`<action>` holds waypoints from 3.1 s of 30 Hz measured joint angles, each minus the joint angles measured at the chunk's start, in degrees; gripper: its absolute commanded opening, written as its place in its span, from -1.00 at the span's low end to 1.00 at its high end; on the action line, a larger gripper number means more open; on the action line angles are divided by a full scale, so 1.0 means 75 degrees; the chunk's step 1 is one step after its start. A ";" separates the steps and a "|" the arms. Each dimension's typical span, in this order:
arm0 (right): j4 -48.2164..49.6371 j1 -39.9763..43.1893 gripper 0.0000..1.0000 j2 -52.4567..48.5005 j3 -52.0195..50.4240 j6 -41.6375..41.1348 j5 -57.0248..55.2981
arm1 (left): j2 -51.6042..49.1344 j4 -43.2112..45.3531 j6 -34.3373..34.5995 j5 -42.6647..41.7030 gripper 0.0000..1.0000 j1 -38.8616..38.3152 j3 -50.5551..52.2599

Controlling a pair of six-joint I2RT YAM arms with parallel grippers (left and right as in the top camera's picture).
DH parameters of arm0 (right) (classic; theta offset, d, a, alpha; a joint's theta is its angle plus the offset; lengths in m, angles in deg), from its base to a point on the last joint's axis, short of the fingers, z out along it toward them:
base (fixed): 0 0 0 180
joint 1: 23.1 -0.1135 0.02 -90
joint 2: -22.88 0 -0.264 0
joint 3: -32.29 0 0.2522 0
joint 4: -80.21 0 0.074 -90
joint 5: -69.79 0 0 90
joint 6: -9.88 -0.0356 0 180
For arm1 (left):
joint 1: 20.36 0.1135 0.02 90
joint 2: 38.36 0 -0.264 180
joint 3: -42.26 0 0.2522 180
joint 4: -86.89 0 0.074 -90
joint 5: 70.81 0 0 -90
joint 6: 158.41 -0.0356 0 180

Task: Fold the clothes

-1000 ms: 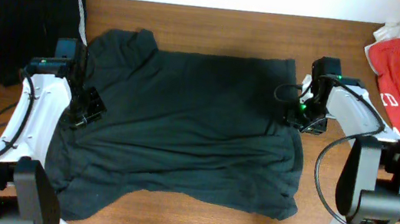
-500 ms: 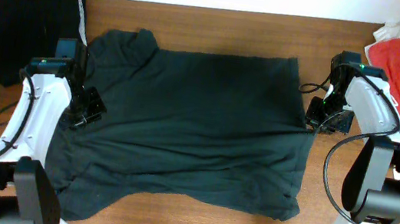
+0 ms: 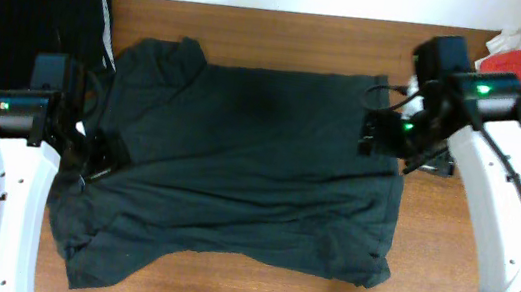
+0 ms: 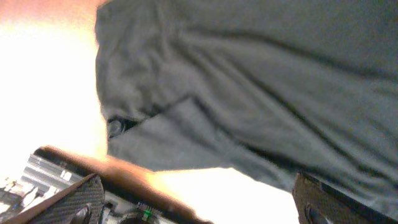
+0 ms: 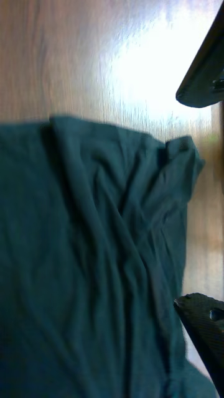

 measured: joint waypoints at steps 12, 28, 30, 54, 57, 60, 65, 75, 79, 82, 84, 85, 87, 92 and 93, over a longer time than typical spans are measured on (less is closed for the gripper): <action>0.0236 -0.1300 0.97 0.0000 0.0000 -0.0175 0.0067 | 0.2903 -0.0796 0.0571 -0.0487 0.93 0.0000 0.1845; -0.0052 -0.1300 0.97 -0.0003 0.0000 -0.0076 -0.0108 | 0.0134 0.2815 0.1714 -0.0169 0.98 0.2938 0.4535; 0.0017 -0.1300 0.97 -0.0003 0.0000 -0.0076 -0.0105 | 0.0041 0.3346 0.1719 -0.0175 0.96 0.3092 0.5007; -0.0807 -0.1160 0.98 0.0335 0.0000 -0.0740 -0.0227 | -0.0187 0.5217 0.0522 -0.0554 0.44 0.3092 0.4817; -0.0819 -0.1177 0.97 0.0335 0.0000 -0.0804 -0.0230 | -0.0187 0.4572 0.0297 -0.0554 -0.77 0.3092 0.4642; -0.0991 -0.1180 0.97 0.0338 0.0000 -0.1145 -0.0516 | -0.0181 0.4409 0.0152 -0.0577 -0.92 0.3092 0.4625; -0.1207 -0.1180 0.97 0.0344 0.0000 -0.1343 -0.0781 | -0.0157 0.4316 0.0146 -0.0577 -0.99 0.3092 0.4584; -0.0609 -0.0216 0.97 0.0516 -0.2157 -0.2576 -0.1513 | 0.1749 0.2559 0.0125 -0.1008 -0.99 0.1778 0.3599; 0.0527 -0.0210 0.97 0.1585 -0.3993 -0.2771 -0.1131 | 0.1772 0.3348 0.0125 -0.1043 -0.99 0.1139 0.3596; 0.1958 -0.0210 0.98 0.2506 -0.5575 -0.2798 -0.0277 | 0.1772 0.3433 0.0128 -0.1040 -0.99 0.1032 0.3579; 0.2681 -0.0210 0.98 0.2468 -0.6793 -0.3334 0.0213 | 0.1772 0.3372 0.0128 -0.1040 -0.99 0.1032 0.3573; 0.3127 -0.0210 0.98 0.2509 -0.7108 -0.3561 0.0283 | 0.1772 0.3340 0.0125 -0.1043 -0.99 0.1032 0.3570; 0.3515 -0.0210 0.98 0.2500 -0.7936 -0.3955 0.0417 | 0.1772 0.3305 0.0128 -0.1040 -0.99 0.1032 0.3570; 0.4951 -0.0210 0.95 0.2518 -0.9436 -0.4555 0.1276 | 0.1772 0.3299 0.0125 -0.1040 -0.99 0.1032 0.3567; 0.4969 -0.0210 0.91 0.2527 -0.9445 -0.4599 0.1396 | 0.1772 0.3299 0.0125 -0.1040 -0.99 0.1032 0.3567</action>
